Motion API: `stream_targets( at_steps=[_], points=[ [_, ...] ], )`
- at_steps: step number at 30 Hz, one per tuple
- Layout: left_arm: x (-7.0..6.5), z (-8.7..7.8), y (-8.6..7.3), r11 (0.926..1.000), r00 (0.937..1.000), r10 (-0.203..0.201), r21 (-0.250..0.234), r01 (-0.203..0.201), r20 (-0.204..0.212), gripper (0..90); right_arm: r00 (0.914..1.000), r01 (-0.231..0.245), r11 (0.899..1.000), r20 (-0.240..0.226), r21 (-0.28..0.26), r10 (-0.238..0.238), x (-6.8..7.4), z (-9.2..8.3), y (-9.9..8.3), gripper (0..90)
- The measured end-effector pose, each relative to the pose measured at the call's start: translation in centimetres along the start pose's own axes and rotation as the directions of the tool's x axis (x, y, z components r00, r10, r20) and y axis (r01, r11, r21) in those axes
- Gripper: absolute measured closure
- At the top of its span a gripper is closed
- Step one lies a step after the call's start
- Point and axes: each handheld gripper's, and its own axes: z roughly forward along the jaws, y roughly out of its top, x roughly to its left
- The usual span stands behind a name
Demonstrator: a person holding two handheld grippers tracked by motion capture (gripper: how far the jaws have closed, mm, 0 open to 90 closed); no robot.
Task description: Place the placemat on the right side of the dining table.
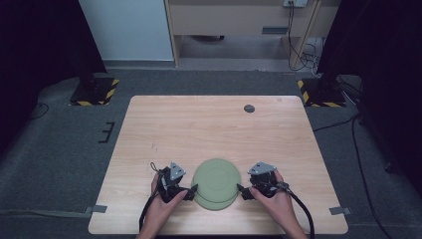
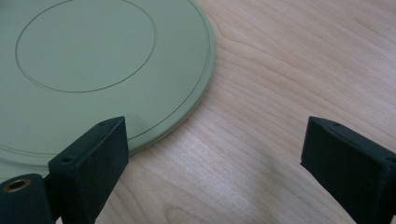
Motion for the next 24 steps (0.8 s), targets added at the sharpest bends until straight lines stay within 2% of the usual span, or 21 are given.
stream_targets(
  at_steps=[3,7,11,14,21,24],
  points=[
    [-0.07,0.13,0.06,1.0,0.9999,-0.001,-0.005,0.001,-0.014,0.5,0.9999,-0.01,1.0,0.01,-0.002,0.01,-0.18,0.15,0.06,7.0],
    [0.0,0.08,0.0,0.9999,0.9999,-0.012,-0.004,0.012,-0.002,1.8,0.9998,-0.018,1.0,0.004,-0.002,0.019,-0.26,0.09,0.03,8.6],
    [-0.12,-0.02,-0.06,0.9999,0.9999,-0.011,-0.001,0.011,-0.001,3.4,0.9999,-0.01,1.0,-0.007,0.006,0.01,0.04,-0.12,-0.09,9.2],
    [-0.02,0.15,0.01,0.9998,0.9998,-0.017,0.002,0.017,-0.005,2.1,1.0,0.005,1.0,0.001,0.007,-0.005,0.15,-0.1,-0.09,8.8],
    [-0.2,0.46,0.23,0.9998,0.9996,-0.016,-0.009,0.016,-0.022,0.7,0.9995,-0.02,1.0,0.026,-0.001,0.02,-0.42,0.27,0.02,7.6],
    [-0.27,0.33,0.06,0.9997,0.9997,-0.024,-0.004,0.024,-0.007,3.4,0.9993,-0.033,0.999,0.017,-0.007,0.033,-0.39,0.08,-0.04,9.7]
  ],
)
